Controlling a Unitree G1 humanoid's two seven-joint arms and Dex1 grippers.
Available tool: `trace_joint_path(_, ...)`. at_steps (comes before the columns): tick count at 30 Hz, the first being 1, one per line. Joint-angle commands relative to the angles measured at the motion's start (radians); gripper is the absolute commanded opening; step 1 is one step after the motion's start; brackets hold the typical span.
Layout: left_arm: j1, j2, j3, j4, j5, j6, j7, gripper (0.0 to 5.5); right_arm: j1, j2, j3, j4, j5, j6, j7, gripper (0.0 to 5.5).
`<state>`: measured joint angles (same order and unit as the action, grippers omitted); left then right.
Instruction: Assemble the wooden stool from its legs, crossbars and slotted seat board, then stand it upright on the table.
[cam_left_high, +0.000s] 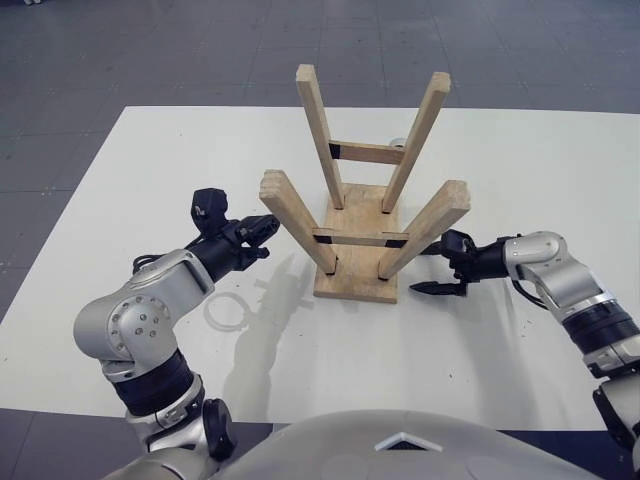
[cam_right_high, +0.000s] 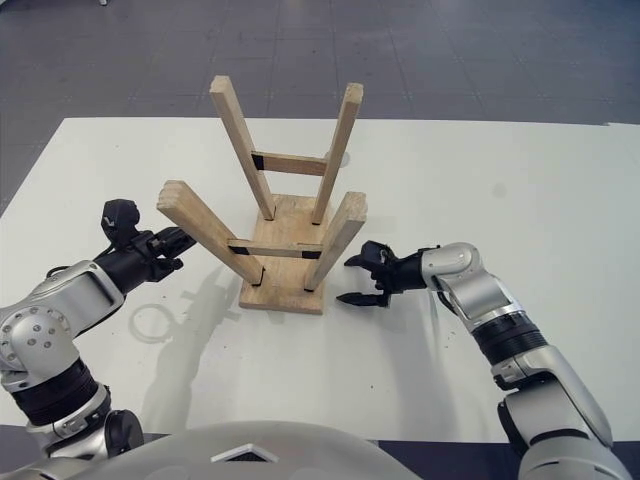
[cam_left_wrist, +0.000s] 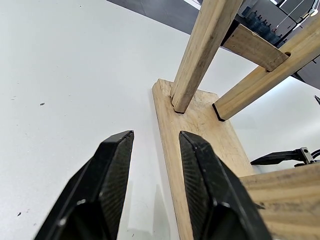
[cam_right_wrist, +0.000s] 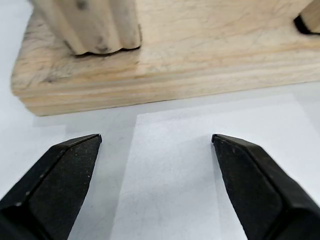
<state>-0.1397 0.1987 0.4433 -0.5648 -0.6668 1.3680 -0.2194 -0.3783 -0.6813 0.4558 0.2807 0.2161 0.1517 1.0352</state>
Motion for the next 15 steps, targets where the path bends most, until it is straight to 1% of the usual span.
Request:
trace_joint_path(1,0.014,-0.049,-0.021,-0.033,-0.011,0.006,0.038,1.67,0.031,0.072,-0.029,-0.022,-0.065,0.054,-0.114,4.07)
trace_joint_path(5,0.013,-0.091,-0.036,-0.042,-0.009,0.0,0.07,1.67,0.0,0.173,-0.06,0.0,-0.1,0.081,-0.219,4.07)
trace_joint_path(7,0.007,-0.104,-0.041,-0.044,-0.011,-0.001,0.083,1.67,-0.023,0.2,-0.079,0.027,-0.116,0.08,-0.245,4.07)
trace_joint_path(12,-0.001,-0.111,-0.043,-0.041,-0.014,-0.012,0.097,1.67,-0.088,0.204,-0.163,0.116,-0.154,0.063,-0.319,4.07)
trace_joint_path(15,0.011,-0.111,-0.052,-0.044,-0.012,-0.02,0.1,1.67,-0.099,0.208,-0.22,0.1,-0.154,0.087,-0.366,4.07)
